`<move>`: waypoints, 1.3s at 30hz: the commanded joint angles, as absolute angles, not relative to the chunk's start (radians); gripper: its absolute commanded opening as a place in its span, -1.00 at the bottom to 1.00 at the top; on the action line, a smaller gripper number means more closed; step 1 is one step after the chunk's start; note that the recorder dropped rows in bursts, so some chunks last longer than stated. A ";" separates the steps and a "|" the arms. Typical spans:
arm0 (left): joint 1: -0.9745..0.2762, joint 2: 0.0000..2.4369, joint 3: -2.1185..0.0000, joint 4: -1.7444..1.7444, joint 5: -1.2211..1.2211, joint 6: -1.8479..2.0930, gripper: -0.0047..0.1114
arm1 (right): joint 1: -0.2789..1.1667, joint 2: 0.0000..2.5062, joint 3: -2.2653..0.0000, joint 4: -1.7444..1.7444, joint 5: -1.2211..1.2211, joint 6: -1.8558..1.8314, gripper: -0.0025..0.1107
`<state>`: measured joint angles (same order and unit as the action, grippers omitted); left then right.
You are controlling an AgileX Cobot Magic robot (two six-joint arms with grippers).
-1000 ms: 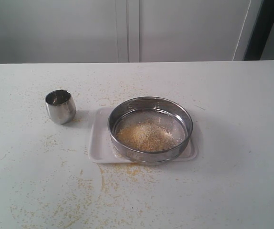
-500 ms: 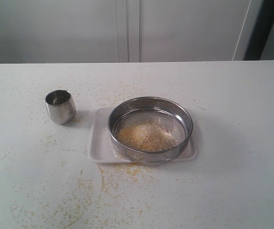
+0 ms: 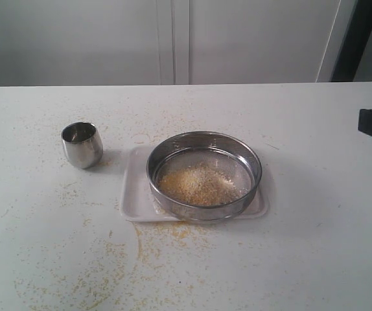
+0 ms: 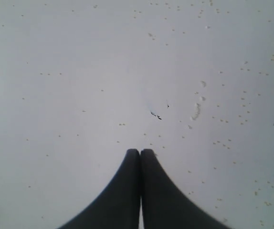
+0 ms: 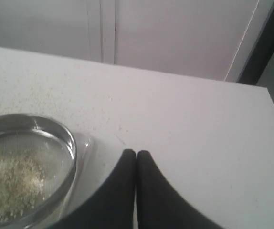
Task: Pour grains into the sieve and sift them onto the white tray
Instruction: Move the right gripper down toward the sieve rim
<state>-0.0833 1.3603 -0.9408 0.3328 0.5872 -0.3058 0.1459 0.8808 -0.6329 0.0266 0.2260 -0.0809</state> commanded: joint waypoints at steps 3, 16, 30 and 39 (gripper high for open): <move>-0.082 1.349 -0.937 0.337 0.596 -0.311 -0.92 | 0.151 0.950 -0.766 0.028 0.435 -0.187 -0.96; -0.082 1.349 -0.937 0.337 0.596 -0.311 -0.92 | 0.226 1.182 -1.010 0.120 0.755 -0.341 -0.96; -0.082 1.349 -0.937 0.337 0.596 -0.311 -0.92 | 0.318 1.563 -1.230 0.127 0.796 -0.360 -0.94; -0.082 1.349 -0.937 0.337 0.596 -0.311 -0.92 | 0.318 1.704 -1.327 0.146 0.818 -0.360 -0.16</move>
